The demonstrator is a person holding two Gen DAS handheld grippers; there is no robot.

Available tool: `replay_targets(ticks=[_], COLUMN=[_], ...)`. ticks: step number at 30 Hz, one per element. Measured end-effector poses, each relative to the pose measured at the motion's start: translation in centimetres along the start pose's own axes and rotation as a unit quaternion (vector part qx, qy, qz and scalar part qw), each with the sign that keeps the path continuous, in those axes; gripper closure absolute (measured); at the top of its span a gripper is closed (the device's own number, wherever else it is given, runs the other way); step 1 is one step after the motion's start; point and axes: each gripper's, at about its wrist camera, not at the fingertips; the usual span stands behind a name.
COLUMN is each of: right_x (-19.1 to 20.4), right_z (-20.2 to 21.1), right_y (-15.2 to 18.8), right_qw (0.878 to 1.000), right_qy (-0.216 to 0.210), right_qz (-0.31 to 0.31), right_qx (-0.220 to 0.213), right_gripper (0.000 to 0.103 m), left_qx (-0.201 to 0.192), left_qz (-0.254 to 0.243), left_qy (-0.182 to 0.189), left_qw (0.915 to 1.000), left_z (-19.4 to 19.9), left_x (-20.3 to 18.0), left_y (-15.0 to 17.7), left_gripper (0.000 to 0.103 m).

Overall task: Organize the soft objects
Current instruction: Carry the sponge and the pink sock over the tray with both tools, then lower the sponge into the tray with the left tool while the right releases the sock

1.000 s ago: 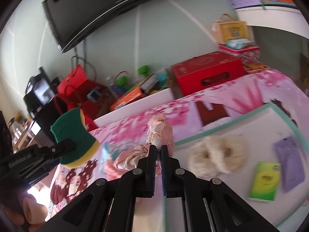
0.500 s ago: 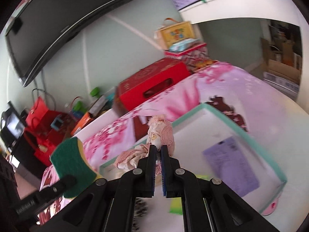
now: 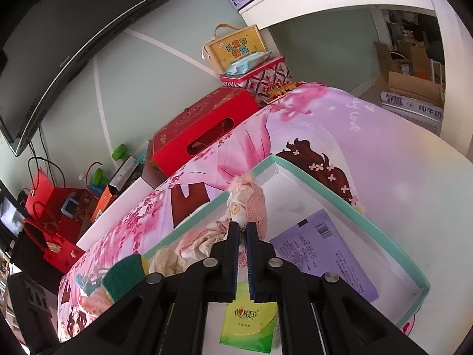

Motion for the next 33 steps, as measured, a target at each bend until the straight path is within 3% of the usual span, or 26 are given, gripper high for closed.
replay_targets(ticks=[15, 22, 24, 26, 30, 32, 33], right_x=[0.0, -0.3, -0.2, -0.1, 0.5, 0.8, 1.0], right_z=[-0.9, -0.6, -0.3, 0.0, 0.3, 0.1, 0.0], right_y=[0.0, 0.0, 0.0, 0.0, 0.2, 0.4, 0.5], right_qw=[0.999, 0.998, 0.998, 0.998, 0.996, 0.995, 0.994], right_qy=[0.036, 0.051, 0.056, 0.057, 0.075, 0.079, 0.082], right_qz=[-0.001, -0.006, -0.004, -0.003, 0.011, 0.021, 0.025], right_qx=[0.019, 0.036, 0.038, 0.039, 0.051, 0.062, 0.068], right_gripper=[0.094, 0.093, 0.085, 0.078, 0.077, 0.074, 0.066], left_qx=[0.016, 0.019, 0.014, 0.007, -0.017, -0.028, -0.034], left_qz=[0.024, 0.018, 0.014, 0.011, 0.003, 0.0, 0.0], left_qy=[0.02, 0.02, 0.019, 0.012, -0.023, -0.043, -0.055], left_qw=[0.9994, 0.9995, 0.9996, 0.9998, 0.9996, 0.9987, 0.9979], left_z=[-0.5, 1.3, 1.9, 2.5, 3.7, 4.1, 4.3], left_x=[1.2, 0.6, 0.4, 0.2, -0.1, 0.0, 0.1], left_y=[-0.7, -0.5, -0.5, -0.5, -0.5, -0.4, -0.4], left_gripper=[0.064, 0.054, 0.051, 0.037, 0.034, 0.022, 0.019])
Point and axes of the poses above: each gripper's, at about its wrist camera, not at the fingertips, and z roughly against the way its jaws point, x to its left, y to its underside, and after that the axes turned 15 degrees about x, right-handed
